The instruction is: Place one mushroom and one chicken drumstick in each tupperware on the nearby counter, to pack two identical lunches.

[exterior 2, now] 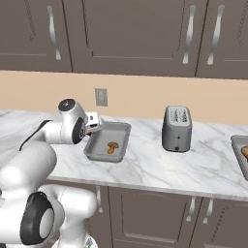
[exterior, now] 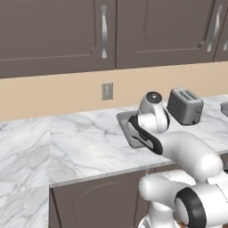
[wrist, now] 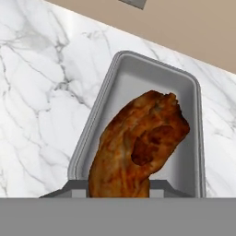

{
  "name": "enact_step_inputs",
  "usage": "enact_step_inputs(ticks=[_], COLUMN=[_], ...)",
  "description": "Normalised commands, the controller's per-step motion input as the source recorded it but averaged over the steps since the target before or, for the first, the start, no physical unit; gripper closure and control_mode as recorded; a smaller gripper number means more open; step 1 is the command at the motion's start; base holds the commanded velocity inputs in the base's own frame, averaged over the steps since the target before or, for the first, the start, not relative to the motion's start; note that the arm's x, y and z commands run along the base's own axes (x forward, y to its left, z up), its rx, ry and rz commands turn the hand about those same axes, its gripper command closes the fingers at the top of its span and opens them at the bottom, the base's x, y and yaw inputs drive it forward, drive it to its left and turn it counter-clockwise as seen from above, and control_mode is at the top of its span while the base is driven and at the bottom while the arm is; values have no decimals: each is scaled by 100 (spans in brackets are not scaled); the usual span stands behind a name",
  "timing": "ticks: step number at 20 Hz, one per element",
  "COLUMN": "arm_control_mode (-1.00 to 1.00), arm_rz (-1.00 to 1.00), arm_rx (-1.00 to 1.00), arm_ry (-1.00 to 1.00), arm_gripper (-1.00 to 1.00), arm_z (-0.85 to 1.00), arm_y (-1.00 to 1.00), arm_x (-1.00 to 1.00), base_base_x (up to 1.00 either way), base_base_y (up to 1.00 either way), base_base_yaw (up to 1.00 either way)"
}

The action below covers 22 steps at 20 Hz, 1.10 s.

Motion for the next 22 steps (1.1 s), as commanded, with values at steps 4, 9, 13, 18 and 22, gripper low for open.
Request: enact_step_inputs(ticks=[4,9,13,18,22], arm_control_mode=[-100,-100,-100,-100,-100], arm_rz=[0,0,0,-2,-2], arm_rx=[0,5,12,13,6], arm_ry=[0,0,0,1,0], arm_gripper=[100,100,100,100,100], arm_z=[-21,-5,-1,-10,-25], arm_y=[0,0,0,-7,-7], arm_x=[26,14,24,26,27], base_base_x=[0,0,0,0,0], base_base_y=[0,0,0,0,0], base_base_yaw=[0,0,0,0,0])
